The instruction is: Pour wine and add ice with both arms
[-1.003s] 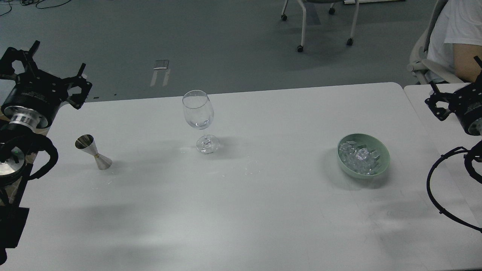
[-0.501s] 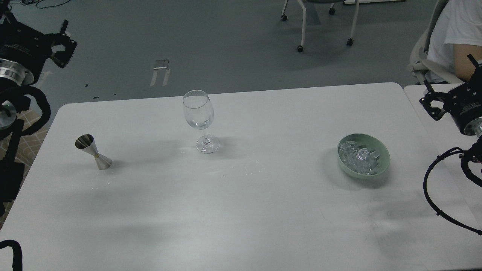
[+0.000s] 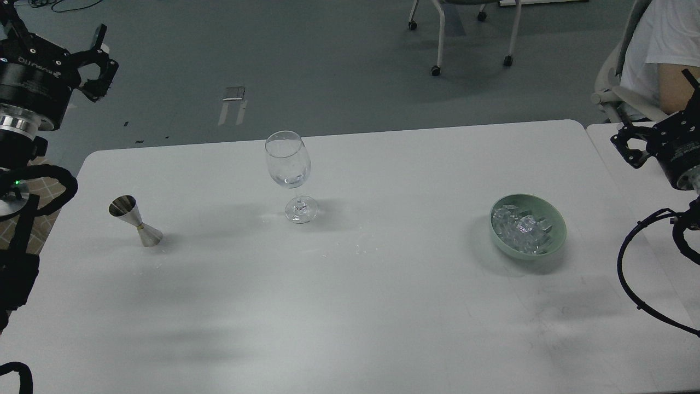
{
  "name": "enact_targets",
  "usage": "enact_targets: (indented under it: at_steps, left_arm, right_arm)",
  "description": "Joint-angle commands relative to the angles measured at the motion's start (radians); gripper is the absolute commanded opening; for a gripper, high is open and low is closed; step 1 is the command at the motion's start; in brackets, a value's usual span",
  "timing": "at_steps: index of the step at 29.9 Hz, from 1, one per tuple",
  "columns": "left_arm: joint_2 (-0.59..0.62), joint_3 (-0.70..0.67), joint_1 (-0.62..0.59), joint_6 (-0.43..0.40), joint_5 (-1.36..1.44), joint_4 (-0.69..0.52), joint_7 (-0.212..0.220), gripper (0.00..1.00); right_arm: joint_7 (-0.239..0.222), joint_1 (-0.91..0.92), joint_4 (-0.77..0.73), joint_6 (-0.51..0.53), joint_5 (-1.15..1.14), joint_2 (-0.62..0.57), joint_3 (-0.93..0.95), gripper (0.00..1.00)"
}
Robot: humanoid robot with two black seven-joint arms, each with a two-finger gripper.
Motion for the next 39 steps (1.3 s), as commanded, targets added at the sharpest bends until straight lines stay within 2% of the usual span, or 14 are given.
enact_targets:
  at_steps: [1,4,7,8,11,15,24,26,28,29,33,36,39]
  left_arm:
    - [0.002,-0.003,0.013,-0.001,0.0,0.001,0.005,0.98]
    - [0.007,0.002,0.027,-0.016,-0.002,0.0,0.023,0.98]
    - [0.011,0.004,0.015,-0.039,0.018,0.015,0.124,0.98]
    - [0.01,0.002,0.012,-0.039,0.018,0.035,0.14,0.98]
    - [0.013,0.004,0.003,-0.045,0.021,0.087,0.141,0.98]
    - [0.01,0.03,-0.04,-0.105,0.023,0.234,0.153,0.98]
    - [-0.004,0.057,-0.033,-0.097,0.015,0.244,0.146,0.98]
    - [-0.007,0.056,-0.031,-0.099,0.017,0.241,0.146,0.98]
    - [-0.016,0.051,-0.031,-0.099,0.009,0.221,0.149,0.98]
    - [-0.018,0.051,-0.031,-0.099,0.007,0.216,0.147,0.98]
    - [-0.018,0.056,-0.033,-0.097,0.009,0.204,0.149,0.98]
    - [-0.018,0.056,-0.036,-0.097,0.009,0.204,0.149,0.98]
    - [-0.013,0.057,-0.036,-0.087,0.009,0.184,0.15,0.98]
  right_arm:
    - [0.008,0.015,-0.001,0.0,-0.017,-0.053,-0.004,1.0]
    - [0.009,0.054,0.0,0.001,-0.1,-0.068,-0.038,1.0]
    - [0.009,0.094,-0.001,0.001,-0.241,-0.073,-0.052,1.0]
    - [0.009,0.103,-0.001,0.001,-0.288,-0.073,-0.053,1.0]
    - [0.009,0.119,0.002,0.001,-0.329,-0.071,-0.067,1.0]
    - [0.008,0.179,0.005,0.0,-0.379,-0.074,-0.167,1.0]
    - [0.012,0.272,0.037,0.004,-0.69,-0.188,-0.364,1.0]
    - [0.038,0.277,0.078,0.007,-0.822,-0.222,-0.44,1.0]
    - [0.112,0.288,0.114,0.003,-1.043,-0.303,-0.518,0.98]
    - [0.127,0.295,0.115,0.0,-1.088,-0.312,-0.529,0.98]
    - [0.152,0.315,0.127,-0.003,-1.261,-0.32,-0.54,0.99]
    - [0.163,0.309,0.198,0.001,-1.294,-0.335,-0.547,0.99]
    - [0.182,0.315,0.236,0.01,-1.297,-0.41,-0.589,1.0]
